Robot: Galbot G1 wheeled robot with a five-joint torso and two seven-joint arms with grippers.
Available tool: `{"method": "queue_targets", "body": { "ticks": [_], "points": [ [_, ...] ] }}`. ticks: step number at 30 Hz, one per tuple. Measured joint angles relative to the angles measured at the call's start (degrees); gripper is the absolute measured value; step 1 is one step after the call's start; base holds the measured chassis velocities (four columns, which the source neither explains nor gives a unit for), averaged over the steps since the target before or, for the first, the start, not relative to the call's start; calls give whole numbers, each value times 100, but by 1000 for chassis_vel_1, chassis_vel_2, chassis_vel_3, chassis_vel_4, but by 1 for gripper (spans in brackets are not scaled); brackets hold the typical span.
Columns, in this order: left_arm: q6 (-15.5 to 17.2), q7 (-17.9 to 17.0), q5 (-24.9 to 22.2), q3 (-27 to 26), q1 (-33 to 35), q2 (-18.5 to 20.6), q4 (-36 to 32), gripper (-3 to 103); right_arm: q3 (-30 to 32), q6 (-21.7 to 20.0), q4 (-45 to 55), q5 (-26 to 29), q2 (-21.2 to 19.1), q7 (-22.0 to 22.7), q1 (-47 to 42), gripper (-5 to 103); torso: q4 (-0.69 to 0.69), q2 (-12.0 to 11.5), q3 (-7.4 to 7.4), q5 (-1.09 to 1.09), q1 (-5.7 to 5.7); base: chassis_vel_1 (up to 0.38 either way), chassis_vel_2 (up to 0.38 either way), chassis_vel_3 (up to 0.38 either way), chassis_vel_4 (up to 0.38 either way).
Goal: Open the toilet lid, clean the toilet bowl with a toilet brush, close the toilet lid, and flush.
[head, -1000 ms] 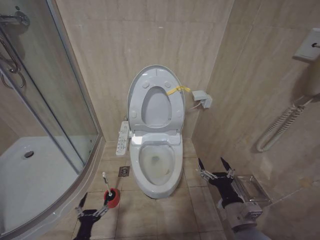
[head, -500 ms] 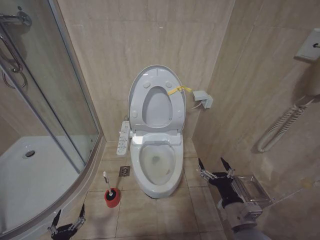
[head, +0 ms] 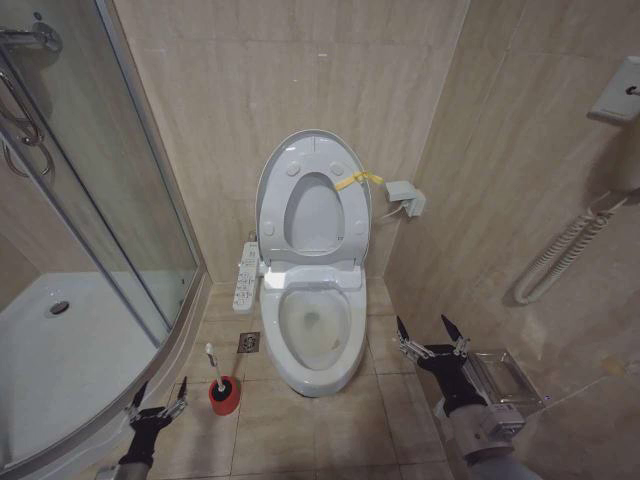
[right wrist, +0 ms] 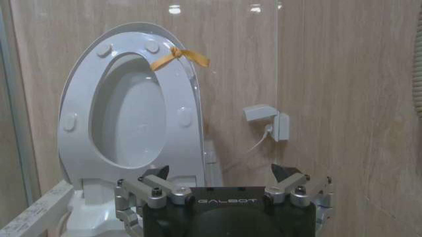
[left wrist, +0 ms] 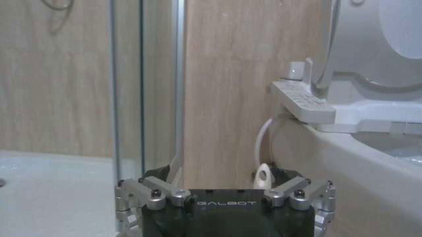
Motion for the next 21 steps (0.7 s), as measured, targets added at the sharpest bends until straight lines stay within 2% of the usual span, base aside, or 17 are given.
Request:
{"method": "queue_targets", "body": {
  "ticks": [8,12,21],
  "points": [
    [-33,179,96,128,-588,207,755,100,0,0,0,0,0,0,0,100,1,0,0,0,0,0,0,0,0],
    [-78,418,118,396,-1031,306,1189,99,0,0,0,0,0,0,0,100,0,0,0,0,0,0,0,0,0],
    [-139,552,215,778,-1554,229,1660,99,0,0,0,0,0,0,0,100,0,0,0,0,0,0,0,0,0]
  ]
}}
